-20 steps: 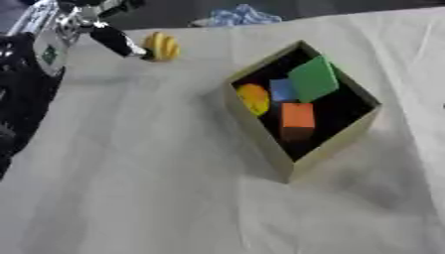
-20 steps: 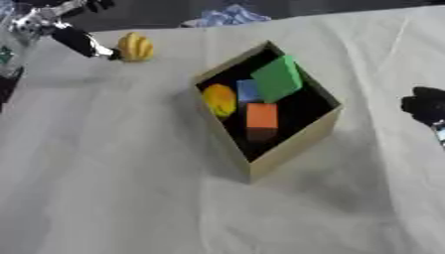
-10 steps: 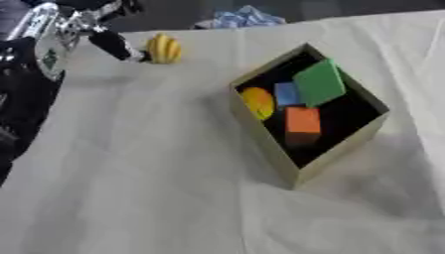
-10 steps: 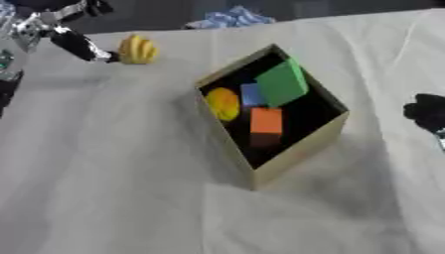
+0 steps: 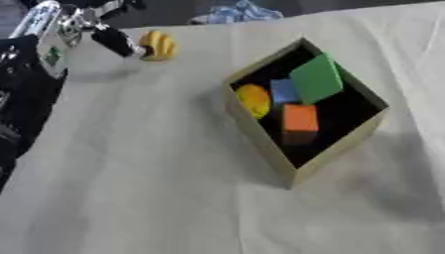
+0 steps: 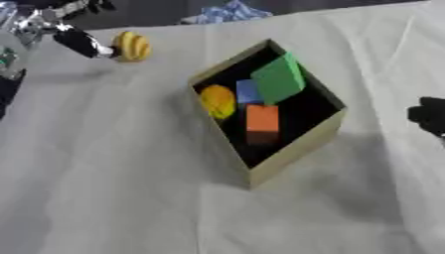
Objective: Pick up objects on the table and place them in the box.
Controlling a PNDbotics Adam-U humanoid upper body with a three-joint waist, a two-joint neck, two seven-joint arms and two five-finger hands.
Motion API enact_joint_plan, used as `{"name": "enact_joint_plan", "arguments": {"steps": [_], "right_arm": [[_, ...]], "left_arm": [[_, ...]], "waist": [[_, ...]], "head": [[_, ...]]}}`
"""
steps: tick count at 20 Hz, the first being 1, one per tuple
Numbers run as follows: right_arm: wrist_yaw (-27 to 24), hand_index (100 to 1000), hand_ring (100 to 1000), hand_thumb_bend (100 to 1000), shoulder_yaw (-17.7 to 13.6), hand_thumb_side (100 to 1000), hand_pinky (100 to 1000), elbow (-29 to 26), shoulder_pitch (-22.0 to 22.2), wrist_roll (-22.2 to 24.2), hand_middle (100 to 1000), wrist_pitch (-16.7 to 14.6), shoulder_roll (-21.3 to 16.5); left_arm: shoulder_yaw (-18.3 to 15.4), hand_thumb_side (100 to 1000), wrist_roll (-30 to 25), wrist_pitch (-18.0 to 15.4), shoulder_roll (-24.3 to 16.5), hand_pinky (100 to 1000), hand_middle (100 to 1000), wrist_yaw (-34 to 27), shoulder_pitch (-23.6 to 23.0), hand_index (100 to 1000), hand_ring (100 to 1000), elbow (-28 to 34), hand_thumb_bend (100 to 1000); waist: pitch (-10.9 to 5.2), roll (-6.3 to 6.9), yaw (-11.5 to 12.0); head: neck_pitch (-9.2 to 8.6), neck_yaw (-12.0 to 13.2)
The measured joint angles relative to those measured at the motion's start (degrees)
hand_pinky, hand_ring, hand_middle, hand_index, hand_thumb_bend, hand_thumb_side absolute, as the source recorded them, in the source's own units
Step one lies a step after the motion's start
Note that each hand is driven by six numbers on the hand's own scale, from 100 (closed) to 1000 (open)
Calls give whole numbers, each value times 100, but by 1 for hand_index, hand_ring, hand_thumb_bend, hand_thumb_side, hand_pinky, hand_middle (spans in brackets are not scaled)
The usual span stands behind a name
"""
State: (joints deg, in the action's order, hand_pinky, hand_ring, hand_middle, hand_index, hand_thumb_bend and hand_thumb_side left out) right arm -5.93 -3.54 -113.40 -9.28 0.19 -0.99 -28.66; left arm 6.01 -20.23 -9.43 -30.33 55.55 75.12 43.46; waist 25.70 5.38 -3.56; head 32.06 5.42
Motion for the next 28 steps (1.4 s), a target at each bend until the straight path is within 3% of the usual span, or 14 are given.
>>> {"name": "enact_joint_plan", "arguments": {"steps": [20,28], "right_arm": [[30,842,833,100,0,737,930,0,-27,-8,745,-66,-35],[47,842,832,100,1,748,930,0,-40,1,745,-74,-36]], "left_arm": [[-214,191,-313,35,-36,853,794,313,113,852,827,-177,359],[-321,171,-321,175,-50,854,801,482,114,873,832,-219,382]], "waist": [[117,56,-194],[214,80,-252]], "head": [[-35,215],[-62,336]]}}
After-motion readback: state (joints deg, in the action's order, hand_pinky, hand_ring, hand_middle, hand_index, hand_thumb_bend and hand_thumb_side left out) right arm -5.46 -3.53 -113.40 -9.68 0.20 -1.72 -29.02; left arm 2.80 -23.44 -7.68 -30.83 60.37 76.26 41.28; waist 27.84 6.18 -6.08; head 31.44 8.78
